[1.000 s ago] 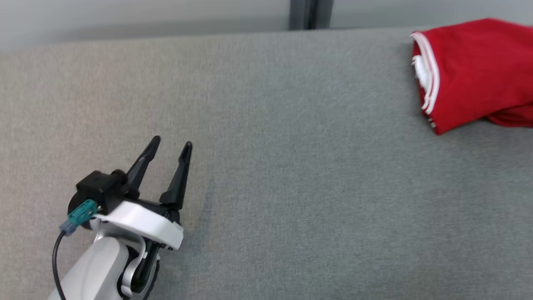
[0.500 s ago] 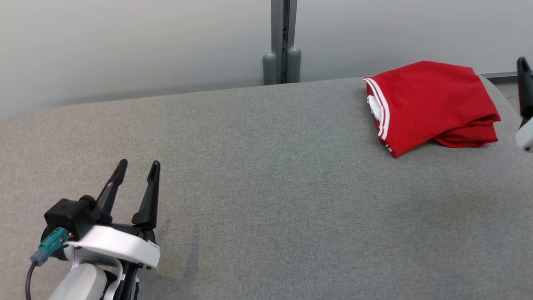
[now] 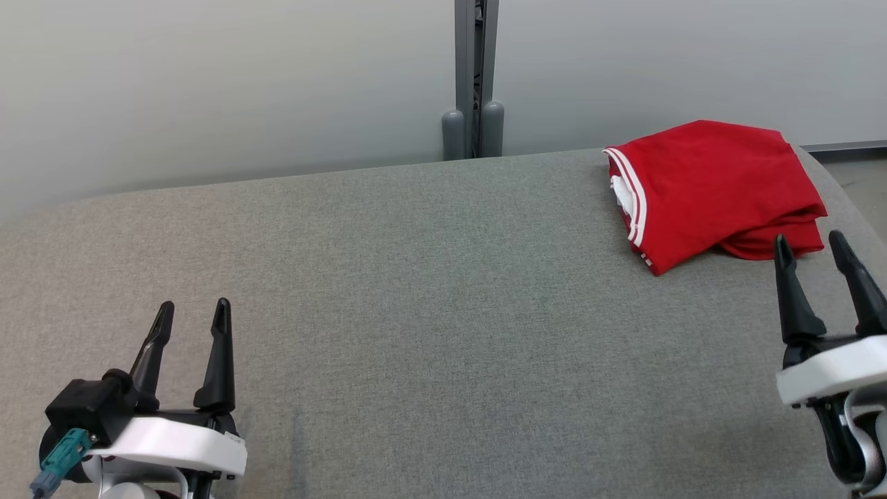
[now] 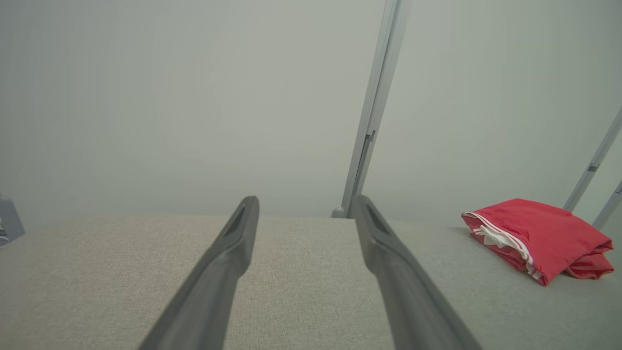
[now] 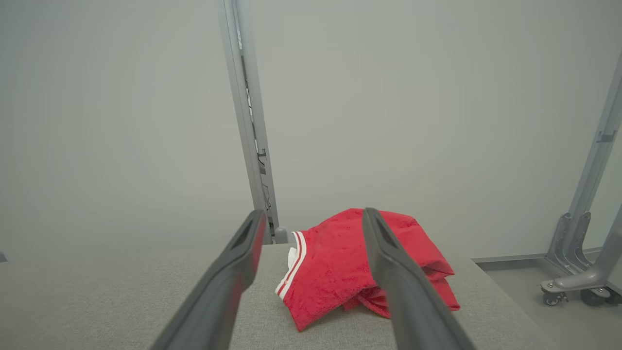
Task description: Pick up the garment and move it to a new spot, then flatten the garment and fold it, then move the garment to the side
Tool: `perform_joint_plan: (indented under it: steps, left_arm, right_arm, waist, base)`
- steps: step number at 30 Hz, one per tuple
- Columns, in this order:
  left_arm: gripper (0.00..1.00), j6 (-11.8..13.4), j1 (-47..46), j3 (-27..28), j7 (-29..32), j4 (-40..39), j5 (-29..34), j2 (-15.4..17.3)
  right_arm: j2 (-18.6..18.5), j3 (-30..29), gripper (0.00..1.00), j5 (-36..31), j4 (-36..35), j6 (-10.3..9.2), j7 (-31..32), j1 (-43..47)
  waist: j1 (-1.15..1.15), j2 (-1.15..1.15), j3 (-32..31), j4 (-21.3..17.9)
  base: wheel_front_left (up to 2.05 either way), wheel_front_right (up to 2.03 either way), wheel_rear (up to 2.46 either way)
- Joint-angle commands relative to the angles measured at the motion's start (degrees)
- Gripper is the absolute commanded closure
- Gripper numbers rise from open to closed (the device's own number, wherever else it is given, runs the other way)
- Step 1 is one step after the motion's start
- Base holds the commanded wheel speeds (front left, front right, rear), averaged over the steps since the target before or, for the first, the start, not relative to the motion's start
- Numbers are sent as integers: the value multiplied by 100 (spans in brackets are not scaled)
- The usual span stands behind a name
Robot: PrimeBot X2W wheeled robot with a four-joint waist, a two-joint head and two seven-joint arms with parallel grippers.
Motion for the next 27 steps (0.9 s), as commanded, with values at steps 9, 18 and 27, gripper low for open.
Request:
perform_joint_plan:
  steps: [9,18,27]
  left_arm:
    - [0,-275,281,493,-22,184,700,-308]
    - [0,-497,394,712,-23,328,1378,-615]
    - [0,-747,390,974,-23,521,1761,-866]
  right_arm:
    - [538,-150,0,-97,-777,2,-226,1111]
    - [640,25,0,-355,-698,2,-352,1324]
    - [732,43,0,-431,-914,2,-357,1352]
  waist:
    - [0,0,-5,93]
    - [0,0,-51,177]
    - [0,0,-59,232]
  base:
    - [0,0,0]
    - [0,0,0]
    - [0,0,0]
